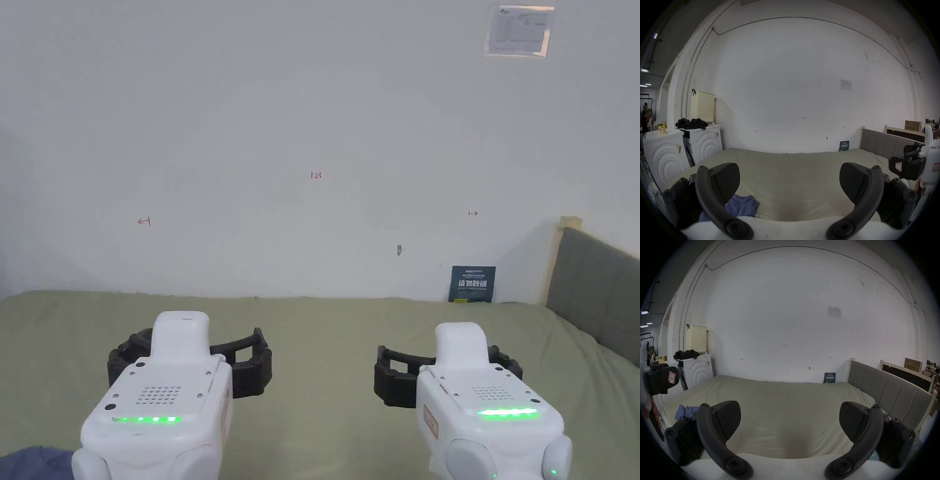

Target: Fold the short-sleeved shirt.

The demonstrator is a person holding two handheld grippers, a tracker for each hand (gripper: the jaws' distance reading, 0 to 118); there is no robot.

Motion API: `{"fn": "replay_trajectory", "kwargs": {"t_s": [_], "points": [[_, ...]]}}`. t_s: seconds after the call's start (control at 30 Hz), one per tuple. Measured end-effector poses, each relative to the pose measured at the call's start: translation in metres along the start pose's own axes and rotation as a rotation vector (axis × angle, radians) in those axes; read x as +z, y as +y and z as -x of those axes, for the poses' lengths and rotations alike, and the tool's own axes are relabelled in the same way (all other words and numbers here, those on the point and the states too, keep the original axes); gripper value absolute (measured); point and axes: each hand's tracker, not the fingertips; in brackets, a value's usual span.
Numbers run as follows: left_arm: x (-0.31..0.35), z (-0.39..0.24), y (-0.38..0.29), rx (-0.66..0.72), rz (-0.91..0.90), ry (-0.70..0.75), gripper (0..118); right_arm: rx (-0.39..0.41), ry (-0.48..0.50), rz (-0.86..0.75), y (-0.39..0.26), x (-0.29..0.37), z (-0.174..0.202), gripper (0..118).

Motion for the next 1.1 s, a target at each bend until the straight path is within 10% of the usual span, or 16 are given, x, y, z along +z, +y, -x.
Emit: {"fn": "replay_trajectory", "kwargs": {"t_s": [0.47, 0.5, 0.57, 0.6, 1.1], "points": [[0.003, -0.005, 0.004, -0.006, -0.013, -0.045, 117, -0.005, -0.003, -0.015, 0.005, 0.007, -0.002, 111], [0.005, -0.006, 0.004, -0.013, -0.02, -0.05, 106, 0.007, -0.02, -0.023, 0.005, 0.008, -0.001, 75], [0.006, -0.012, 0.005, -0.064, -0.044, 0.018, 30, 0.04, -0.118, -0.017, 0.004, 0.006, 0.0, 0], [0.008, -0.013, 0.006, -0.047, -0.076, 0.038, 0, 0.017, -0.077, -0.026, 0.004, 0.006, -0.002, 0], [0.028, 0.027, 0.003, -0.035, -0.027, 0.089, 0, 0.026, 0.052, -0.02, 0.003, 0.009, 0.024, 0]]}}
